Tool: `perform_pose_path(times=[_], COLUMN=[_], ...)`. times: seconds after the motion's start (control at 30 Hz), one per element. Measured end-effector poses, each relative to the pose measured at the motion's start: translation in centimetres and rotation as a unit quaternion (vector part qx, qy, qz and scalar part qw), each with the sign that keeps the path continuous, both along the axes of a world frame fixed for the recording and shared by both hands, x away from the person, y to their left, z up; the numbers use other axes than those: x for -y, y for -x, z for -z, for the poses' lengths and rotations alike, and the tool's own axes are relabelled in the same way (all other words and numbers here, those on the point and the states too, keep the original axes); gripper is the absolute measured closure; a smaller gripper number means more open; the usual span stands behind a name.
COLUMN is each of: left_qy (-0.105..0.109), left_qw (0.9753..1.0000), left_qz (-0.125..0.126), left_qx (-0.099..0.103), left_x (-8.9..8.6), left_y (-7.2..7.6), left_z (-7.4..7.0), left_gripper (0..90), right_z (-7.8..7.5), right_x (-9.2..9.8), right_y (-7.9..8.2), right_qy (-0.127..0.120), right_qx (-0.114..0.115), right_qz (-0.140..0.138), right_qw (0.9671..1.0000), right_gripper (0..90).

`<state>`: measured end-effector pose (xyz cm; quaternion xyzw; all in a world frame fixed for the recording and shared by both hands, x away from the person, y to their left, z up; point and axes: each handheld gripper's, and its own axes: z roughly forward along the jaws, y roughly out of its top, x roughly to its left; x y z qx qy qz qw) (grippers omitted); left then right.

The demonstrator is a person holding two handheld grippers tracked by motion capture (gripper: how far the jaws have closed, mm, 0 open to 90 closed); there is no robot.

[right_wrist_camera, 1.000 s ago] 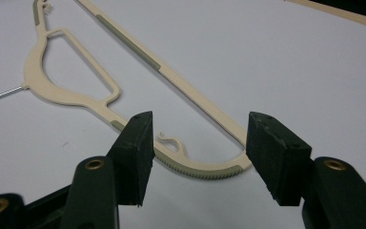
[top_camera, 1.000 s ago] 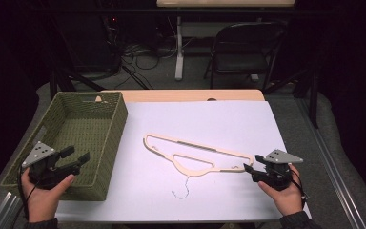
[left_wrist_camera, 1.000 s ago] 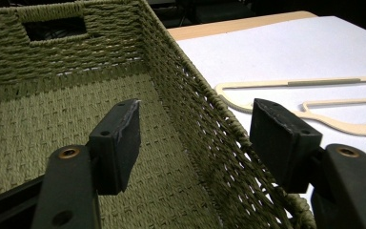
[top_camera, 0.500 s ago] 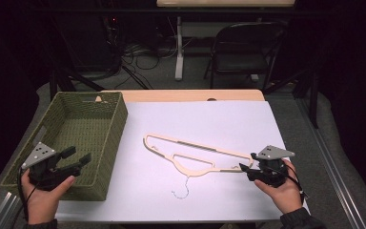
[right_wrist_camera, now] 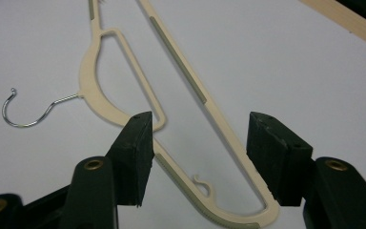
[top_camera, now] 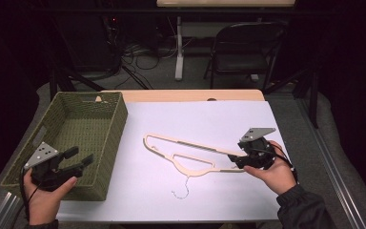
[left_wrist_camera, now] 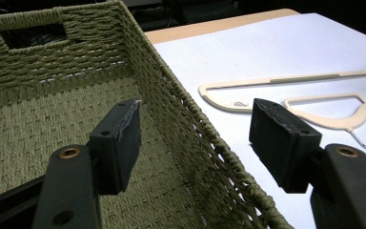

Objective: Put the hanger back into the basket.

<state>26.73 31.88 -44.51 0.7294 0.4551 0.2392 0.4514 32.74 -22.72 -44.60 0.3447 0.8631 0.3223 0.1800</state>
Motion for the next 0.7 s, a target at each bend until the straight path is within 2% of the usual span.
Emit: perform_pose_path(times=[0.13, 0.2, 0.3, 0.33, 0.37, 0.4, 0.43, 0.47, 0.7], left_qy=[0.001, 0.001, 0.002, 0.002, 0.002, 0.001, 0.001, 0.001, 0.001], left_qw=[1.0000, 1.0000, 1.0000, 1.0000, 1.0000, 1.0000, 1.0000, 1.0000, 1.0000], left_qz=[0.001, 0.001, 0.002, 0.003, 0.003, 0.004, 0.005, 0.006, 0.008], left_qx=[0.001, 0.000, -0.001, -0.002, -0.002, -0.001, -0.002, -0.002, -0.004], left_x=[0.0, 0.0, 0.1, 0.1, 0.1, 0.1, 0.1, 0.2, 0.3], left_y=[0.0, 0.0, 0.0, 0.0, 0.0, 0.0, 0.0, 0.0, 0.0], left_z=[0.0, 0.0, 0.0, 0.0, 0.0, 0.0, 0.0, 0.0, 0.1], left_gripper=[35.0, 35.1, 35.1, 35.1, 35.1, 35.1, 35.0, 35.1, 35.0], right_z=[-0.5, -0.7, -1.2, -1.2, -1.5, -1.4, -1.7, -1.7, -2.0], right_x=[-0.8, -1.2, -1.7, -1.9, -2.1, -2.4, -2.6, -2.8, -4.0], right_y=[-0.9, -1.3, -1.9, -2.1, -2.2, -2.4, -2.5, -2.6, -3.8], right_qy=[0.022, 0.028, 0.049, 0.041, 0.052, 0.044, 0.057, 0.055, 0.084], right_qx=[-0.020, -0.023, -0.038, -0.032, -0.041, -0.033, -0.044, -0.045, -0.053], right_qz=[-0.015, -0.016, -0.024, -0.029, -0.031, -0.036, -0.040, -0.043, -0.055], right_qw=[0.9995, 0.9992, 0.9978, 0.9982, 0.9973, 0.9978, 0.9966, 0.9966, 0.9935], right_gripper=[42.0, 41.9, 41.9, 41.8, 41.9, 41.8, 41.8, 41.3, 40.0])
